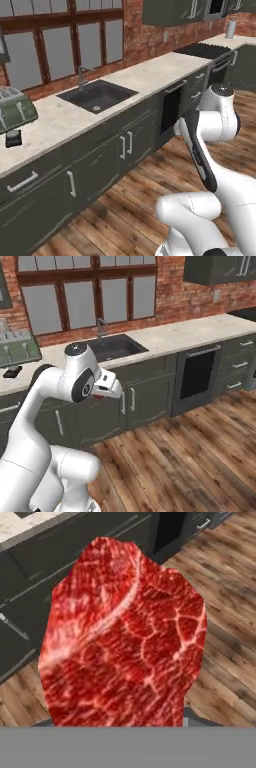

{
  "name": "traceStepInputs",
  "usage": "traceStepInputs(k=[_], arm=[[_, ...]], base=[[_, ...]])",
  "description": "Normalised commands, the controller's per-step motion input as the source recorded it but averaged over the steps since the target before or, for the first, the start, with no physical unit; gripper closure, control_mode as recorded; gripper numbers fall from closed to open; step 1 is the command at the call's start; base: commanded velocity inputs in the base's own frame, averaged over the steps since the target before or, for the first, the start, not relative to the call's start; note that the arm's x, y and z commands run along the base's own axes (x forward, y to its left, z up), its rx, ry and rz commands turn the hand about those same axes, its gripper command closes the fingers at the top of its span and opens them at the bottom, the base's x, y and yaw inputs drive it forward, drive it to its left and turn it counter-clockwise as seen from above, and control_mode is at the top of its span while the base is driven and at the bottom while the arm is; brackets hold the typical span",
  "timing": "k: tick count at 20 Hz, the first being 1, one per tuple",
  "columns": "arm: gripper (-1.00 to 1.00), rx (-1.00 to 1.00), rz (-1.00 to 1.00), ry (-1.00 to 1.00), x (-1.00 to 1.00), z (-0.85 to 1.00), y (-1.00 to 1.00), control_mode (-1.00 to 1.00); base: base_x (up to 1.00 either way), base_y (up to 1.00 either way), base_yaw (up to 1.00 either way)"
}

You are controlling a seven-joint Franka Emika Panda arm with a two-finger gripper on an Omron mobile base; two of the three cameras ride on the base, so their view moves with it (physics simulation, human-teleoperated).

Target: Take the steak from the fridge and place it on the digital scale on the counter by the fridge. Wait a few seconds for a reading, then move it to the plate on the dining counter.

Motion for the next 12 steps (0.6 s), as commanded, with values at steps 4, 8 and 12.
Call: traceStepInputs(k=[4, 8, 12], arm=[[1.0, 0.0, 0.0, 0.0, 0.0, 0.0, 0.0, 1.0], [1.0, 0.0, 0.0, 0.0, 0.0, 0.0, 0.0, 1.0], [1.0, 0.0, 0.0, 0.0, 0.0, 0.0, 0.0, 1.0]], base=[[0.0, -0.19, -0.93], [0.0, -0.34, -0.9], [0.0, -0.41, -0.87]])
